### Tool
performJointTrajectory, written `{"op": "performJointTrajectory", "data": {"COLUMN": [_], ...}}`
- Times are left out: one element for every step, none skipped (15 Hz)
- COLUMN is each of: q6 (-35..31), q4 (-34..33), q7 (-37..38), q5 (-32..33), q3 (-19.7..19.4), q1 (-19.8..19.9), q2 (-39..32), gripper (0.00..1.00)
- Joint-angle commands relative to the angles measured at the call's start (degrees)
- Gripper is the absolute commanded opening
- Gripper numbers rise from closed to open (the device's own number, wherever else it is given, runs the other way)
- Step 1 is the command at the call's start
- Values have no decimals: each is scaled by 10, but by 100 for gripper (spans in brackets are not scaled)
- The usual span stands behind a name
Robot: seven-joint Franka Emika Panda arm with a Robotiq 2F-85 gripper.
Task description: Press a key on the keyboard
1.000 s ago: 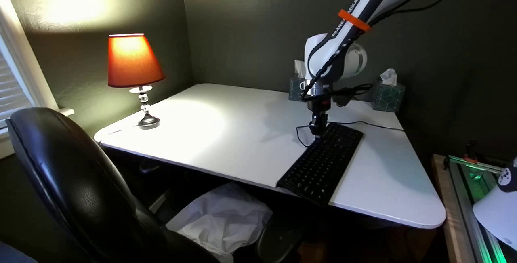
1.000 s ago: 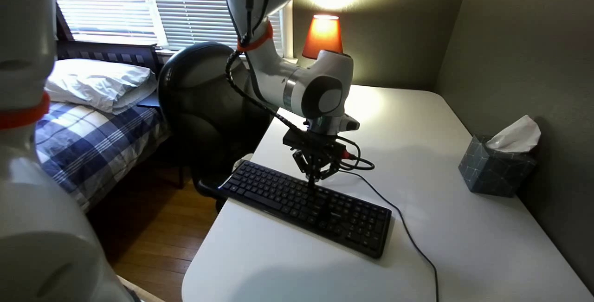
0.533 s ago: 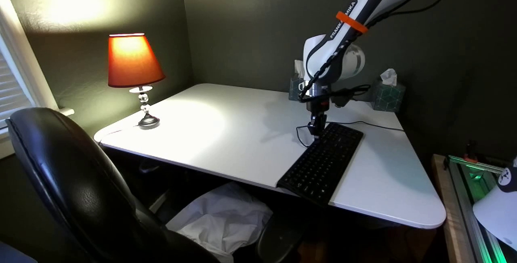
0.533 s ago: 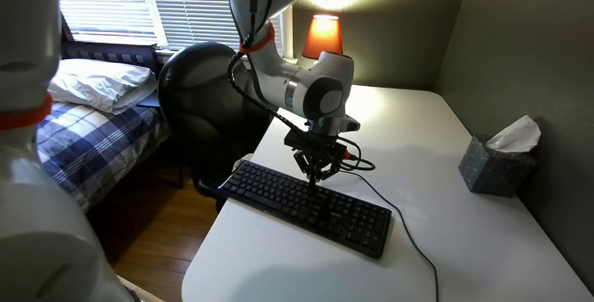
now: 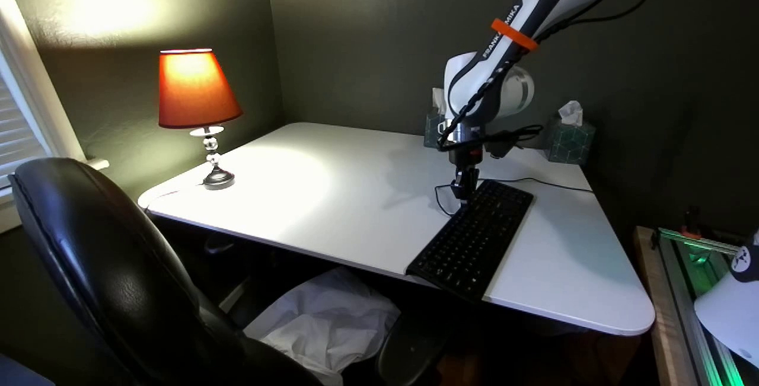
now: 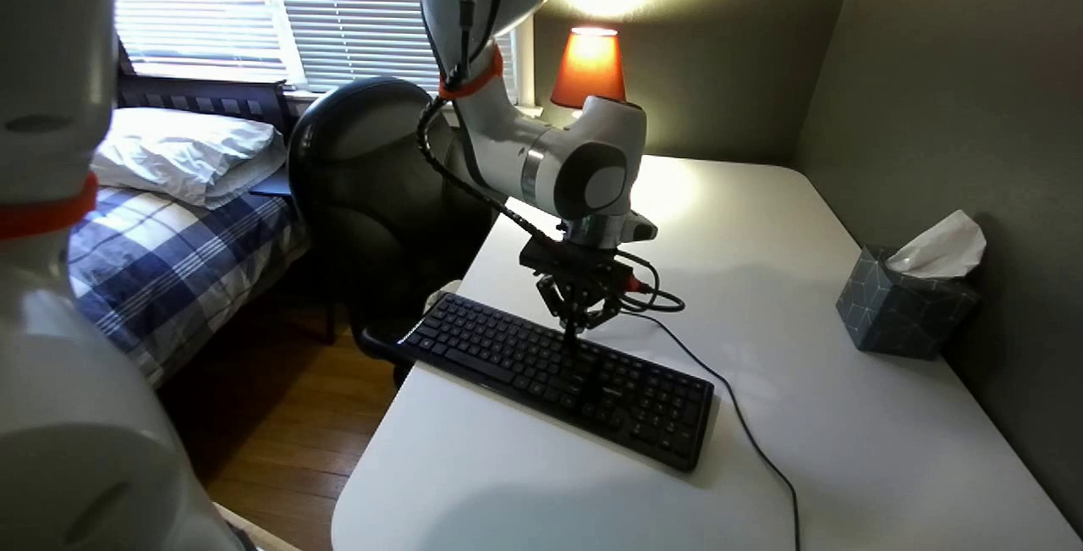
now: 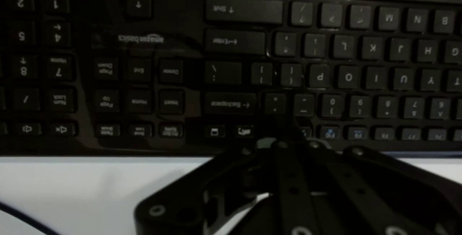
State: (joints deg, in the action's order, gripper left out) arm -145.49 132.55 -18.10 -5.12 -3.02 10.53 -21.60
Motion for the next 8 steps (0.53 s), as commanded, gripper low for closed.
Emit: {"op": "performJointTrajectory", "data": {"q6": [19, 21, 23, 25, 25, 26, 27, 27], "q4": [-16, -17, -19, -20, -21, -21, -21, -21], "q7": [0, 0, 0, 0, 2, 2, 1, 0], "q5": [-8, -8, -8, -8, -7, -7, -8, -8], "q3": [8, 8, 8, 8, 7, 7, 7, 7], "q1": [10, 10, 10, 10, 9, 9, 10, 10], "q2": [-16, -17, -17, -18, -19, -18, -18, -18], "gripper": [0, 0, 0, 0, 0, 0, 0, 0]}}
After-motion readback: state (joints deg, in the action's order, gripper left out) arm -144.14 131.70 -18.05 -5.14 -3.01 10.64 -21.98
